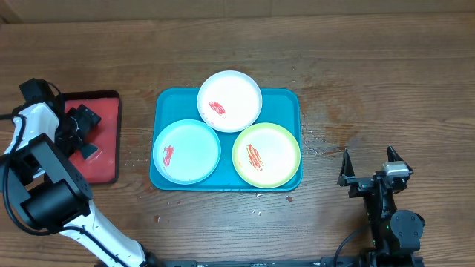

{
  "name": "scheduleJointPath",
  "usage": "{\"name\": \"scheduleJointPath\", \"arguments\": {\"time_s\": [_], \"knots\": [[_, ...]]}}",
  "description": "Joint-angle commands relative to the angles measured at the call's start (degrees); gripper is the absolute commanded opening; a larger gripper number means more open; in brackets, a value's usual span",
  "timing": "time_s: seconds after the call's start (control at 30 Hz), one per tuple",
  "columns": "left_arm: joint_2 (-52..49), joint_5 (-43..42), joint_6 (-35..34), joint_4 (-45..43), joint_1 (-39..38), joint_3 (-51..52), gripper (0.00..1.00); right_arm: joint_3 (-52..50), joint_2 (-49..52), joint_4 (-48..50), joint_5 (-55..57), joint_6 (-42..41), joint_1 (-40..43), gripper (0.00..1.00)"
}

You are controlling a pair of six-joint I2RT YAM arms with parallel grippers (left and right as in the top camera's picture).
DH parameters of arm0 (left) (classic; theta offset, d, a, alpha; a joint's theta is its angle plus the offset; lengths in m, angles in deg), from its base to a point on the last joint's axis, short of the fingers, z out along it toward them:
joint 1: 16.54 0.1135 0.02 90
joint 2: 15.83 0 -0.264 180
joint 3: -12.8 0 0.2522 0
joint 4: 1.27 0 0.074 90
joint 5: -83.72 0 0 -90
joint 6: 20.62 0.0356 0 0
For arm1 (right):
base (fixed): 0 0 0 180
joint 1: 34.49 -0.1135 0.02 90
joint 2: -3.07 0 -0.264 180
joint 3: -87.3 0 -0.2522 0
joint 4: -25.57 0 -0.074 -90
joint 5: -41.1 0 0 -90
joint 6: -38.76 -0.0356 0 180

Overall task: Clean dirty plates on tray and stack at the side
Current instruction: 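Lower the left gripper and grasp the green-and-red sponge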

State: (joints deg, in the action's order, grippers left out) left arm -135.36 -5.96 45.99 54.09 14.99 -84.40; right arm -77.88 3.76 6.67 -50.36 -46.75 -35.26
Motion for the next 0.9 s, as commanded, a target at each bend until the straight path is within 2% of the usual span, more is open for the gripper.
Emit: {"name": "scheduleJointPath", "arguments": {"time_s": [0.0, 0.03, 0.07, 0.1, 0.2, 0.23, 0.27, 0.33, 0.57, 0.6, 0.67, 0.7, 0.77, 0.8, 0.87], "knots": [[-1.22, 3.28, 0.28, -0.24, 0.33, 0.79, 0.44, -0.59, -0.52, 0.33, 0.28, 0.04, 0.11, 1.00], [-1.22, 3.28, 0.31, -0.07, 0.33, 0.79, 0.23, -0.59, -0.52, 0.33, 0.28, 0.04, 0.11, 1.00], [-1.22, 3.28, 0.31, 0.13, 0.33, 0.79, 0.09, -0.59, -0.52, 0.33, 0.28, 0.04, 0.11, 1.00], [-1.22, 3.26, 0.28, 0.35, 0.33, 0.79, 0.04, -0.59, -0.52, 0.33, 0.28, 0.04, 0.11, 1.00], [-1.22, 3.23, 0.26, 1.38, 0.33, 0.79, 0.04, -0.59, -0.52, 0.33, 0.28, 0.04, 0.11, 1.00], [-1.22, 3.06, 0.26, 2.05, 0.33, 0.79, 0.12, -0.59, -0.52, 0.33, 0.28, 0.04, 0.11, 1.00], [-1.22, 2.91, 0.24, 2.93, 0.31, 0.79, 0.35, -0.59, -0.52, 0.33, 0.28, 0.07, 0.11, 1.00], [-1.22, 2.03, 0.24, 5.25, 0.31, 0.79, 1.00, -0.59, -0.52, 0.33, 0.28, 0.04, 0.11, 1.00], [-1.22, -2.91, 0.26, 14.67, 0.31, 0.79, 1.00, -0.59, -0.52, 0.33, 0.28, 0.07, 0.11, 1.00], [-1.22, -2.93, 0.26, 15.21, 0.31, 0.79, 0.98, -0.59, -0.52, 0.33, 0.28, 0.04, 0.11, 1.00], [-1.22, -2.84, 0.33, 15.32, 0.33, 0.79, 0.80, -0.59, -0.52, 0.33, 0.28, 0.07, 0.11, 1.00], [-1.22, -2.84, 0.68, 15.12, 0.31, 0.79, 0.66, -0.59, -0.52, 0.33, 0.28, 0.04, 0.11, 1.00], [-1.22, -2.54, 0.70, 14.34, 0.33, 0.76, 0.23, -0.59, -0.52, 0.33, 0.26, 0.04, 0.11, 1.00], [-1.22, -1.86, 0.68, 13.77, 0.33, 0.76, 0.19, -0.59, -0.52, 0.33, 0.28, 0.07, 0.11, 1.00], [-1.20, -0.24, 0.66, 12.61, 0.33, 0.74, 0.20, -0.59, -0.52, 0.33, 0.28, 0.07, 0.11, 1.00]]}}
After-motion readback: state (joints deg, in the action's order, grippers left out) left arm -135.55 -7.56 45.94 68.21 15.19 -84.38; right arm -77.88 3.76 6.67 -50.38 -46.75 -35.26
